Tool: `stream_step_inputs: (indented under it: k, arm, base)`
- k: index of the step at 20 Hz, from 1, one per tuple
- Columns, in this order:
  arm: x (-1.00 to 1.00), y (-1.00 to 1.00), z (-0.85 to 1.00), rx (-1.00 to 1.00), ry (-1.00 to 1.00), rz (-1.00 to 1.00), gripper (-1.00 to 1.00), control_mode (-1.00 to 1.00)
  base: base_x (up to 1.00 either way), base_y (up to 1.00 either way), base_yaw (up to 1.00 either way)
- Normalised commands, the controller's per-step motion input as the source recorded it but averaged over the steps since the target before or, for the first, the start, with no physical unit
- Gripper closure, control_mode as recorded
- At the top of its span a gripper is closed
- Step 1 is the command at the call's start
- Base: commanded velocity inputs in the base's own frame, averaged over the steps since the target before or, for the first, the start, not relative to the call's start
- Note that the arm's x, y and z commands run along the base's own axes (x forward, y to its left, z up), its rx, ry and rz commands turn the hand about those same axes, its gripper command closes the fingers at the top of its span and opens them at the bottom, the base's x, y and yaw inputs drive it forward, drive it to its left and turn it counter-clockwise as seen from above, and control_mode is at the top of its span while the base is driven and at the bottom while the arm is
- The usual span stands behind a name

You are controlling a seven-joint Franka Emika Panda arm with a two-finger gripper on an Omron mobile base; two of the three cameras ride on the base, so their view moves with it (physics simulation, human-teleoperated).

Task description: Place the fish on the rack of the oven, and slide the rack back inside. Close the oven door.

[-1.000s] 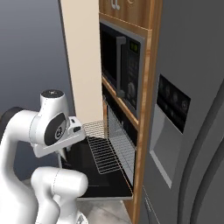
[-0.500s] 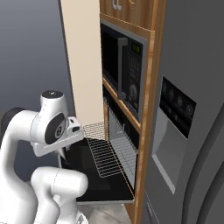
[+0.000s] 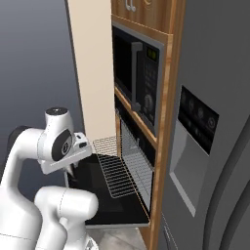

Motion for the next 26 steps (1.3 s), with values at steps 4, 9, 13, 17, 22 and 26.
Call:
stream_step_inputs:
  k: [4,9,13,17,22,26]
  arm:
    - [0.43,0.00,-0.34,-0.11,-0.05,-0.11,1.00,-1.00]
    - [0.36,-0.02,-0.24,-0.04,-0.04,-0.13,1.00,-1.00]
    - [0.47,0.00,-0.10,0.00,0.00,-0.17,1.00,-1.00]
    - [0.36,0.00,-0.13,0.00,0.00,-0.13,1.00,-1.00]
    - [0.32,-0.03,-0.18,0.00,0.00,-0.06,1.00,-1.00]
    - [0.32,0.00,-0.31,0.00,-0.02,-0.10,1.00,-1.00]
  base:
    - [0.00,0.00,0.00]
    - [0.00,0.00,0.00]
    - [0.00,0.00,0.00]
    - [0.00,0.00,0.00]
    - [0.00,0.00,0.00]
    - [0.00,0.00,0.00]
